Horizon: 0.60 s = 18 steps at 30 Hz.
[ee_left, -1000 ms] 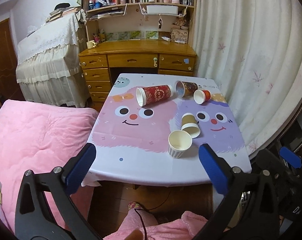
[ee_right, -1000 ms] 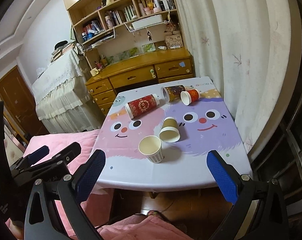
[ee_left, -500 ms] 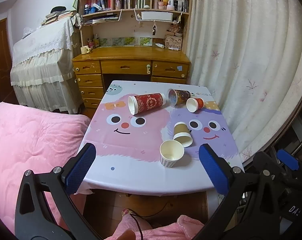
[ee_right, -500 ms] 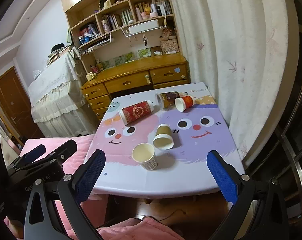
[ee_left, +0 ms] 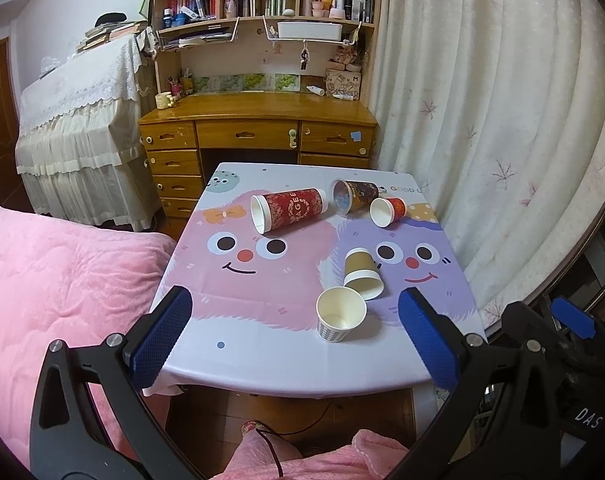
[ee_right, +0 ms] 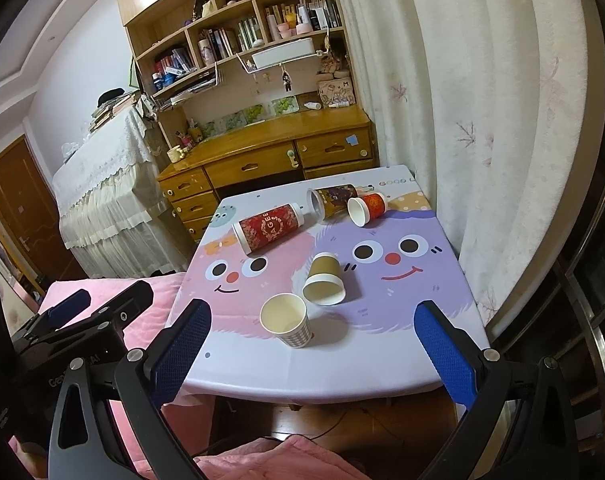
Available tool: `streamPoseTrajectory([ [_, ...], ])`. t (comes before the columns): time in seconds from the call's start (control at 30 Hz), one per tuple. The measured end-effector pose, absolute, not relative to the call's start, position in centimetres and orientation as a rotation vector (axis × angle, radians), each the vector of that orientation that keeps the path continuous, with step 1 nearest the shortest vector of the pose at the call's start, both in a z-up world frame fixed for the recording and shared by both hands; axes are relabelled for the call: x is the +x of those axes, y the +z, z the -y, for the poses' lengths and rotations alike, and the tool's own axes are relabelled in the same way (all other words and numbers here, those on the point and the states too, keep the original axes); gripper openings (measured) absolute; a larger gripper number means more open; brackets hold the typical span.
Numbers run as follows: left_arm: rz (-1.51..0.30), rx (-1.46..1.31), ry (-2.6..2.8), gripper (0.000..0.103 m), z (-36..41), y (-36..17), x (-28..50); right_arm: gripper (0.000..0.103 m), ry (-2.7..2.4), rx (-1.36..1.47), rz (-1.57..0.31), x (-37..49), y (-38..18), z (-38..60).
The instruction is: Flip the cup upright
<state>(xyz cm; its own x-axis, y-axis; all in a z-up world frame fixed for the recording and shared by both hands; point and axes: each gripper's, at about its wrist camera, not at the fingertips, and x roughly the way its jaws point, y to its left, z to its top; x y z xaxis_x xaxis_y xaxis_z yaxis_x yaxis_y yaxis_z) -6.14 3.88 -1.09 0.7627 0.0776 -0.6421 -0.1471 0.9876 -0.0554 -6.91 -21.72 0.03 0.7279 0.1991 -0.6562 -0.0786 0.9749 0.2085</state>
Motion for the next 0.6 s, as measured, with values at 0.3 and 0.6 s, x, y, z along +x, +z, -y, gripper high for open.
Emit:
streamPoseTrajectory([
  [0.3, -0.706, -0.104, 0.116, 0.102, -4.2, -1.6, -5.6, 0.103, 0.16, 0.17, -0.757, -5.5, -0.5, 21.5],
  [0.6, -0.709, -0.106, 0.118, 0.102, -4.4, -2.3, -5.3, 0.103, 0.163, 0.17, -0.768, -5.1, -1.1, 20.9],
])
